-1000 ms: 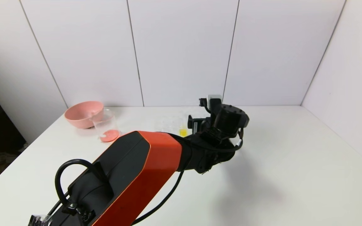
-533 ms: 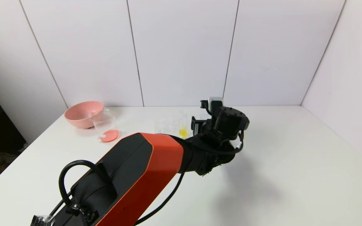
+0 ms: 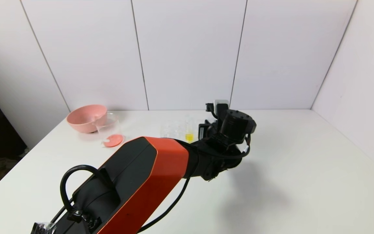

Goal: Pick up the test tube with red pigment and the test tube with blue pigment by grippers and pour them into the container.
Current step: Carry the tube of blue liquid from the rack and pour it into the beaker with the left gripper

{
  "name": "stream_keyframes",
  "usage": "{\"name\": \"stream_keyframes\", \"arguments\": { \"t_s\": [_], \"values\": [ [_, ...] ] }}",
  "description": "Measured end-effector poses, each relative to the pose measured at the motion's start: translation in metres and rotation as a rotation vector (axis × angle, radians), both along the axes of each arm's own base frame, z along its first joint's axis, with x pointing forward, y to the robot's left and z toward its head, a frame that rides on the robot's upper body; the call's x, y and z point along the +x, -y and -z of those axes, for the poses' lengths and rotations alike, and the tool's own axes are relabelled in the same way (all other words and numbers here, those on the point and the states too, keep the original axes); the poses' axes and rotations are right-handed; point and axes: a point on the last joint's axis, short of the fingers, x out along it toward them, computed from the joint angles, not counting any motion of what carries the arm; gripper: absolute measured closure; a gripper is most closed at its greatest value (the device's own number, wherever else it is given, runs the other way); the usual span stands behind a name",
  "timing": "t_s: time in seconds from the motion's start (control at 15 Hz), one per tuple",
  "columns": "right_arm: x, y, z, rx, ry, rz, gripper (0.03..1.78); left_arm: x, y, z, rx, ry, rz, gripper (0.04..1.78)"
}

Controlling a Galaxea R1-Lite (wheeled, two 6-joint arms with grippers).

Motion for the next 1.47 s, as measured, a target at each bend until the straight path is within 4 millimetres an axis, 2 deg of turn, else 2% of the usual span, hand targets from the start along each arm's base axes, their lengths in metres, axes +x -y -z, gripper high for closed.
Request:
{"name": "stream_keyframes", "arguments": {
  "t_s": [0.4,1.0,1.27,1.47],
  "values": [
    [0.000,0.000,0.000,0.000,0.000,0.000,0.04,-0.002,-0.001,-0.008,-0.010,0.011,0.004,1.39],
    [0.000,0.000,0.000,0.000,0.000,0.000,0.04,-0.021,-0.009,-0.072,-0.055,0.091,0.019,1.39],
    [0.000,0.000,0.000,0.000,0.000,0.000,0.04,-0.025,-0.011,-0.080,-0.066,0.099,0.021,1.39],
    [0.000,0.000,0.000,0.000,0.000,0.000,0.04,-0.032,-0.021,-0.080,-0.036,0.067,0.041,1.39]
  ]
}}
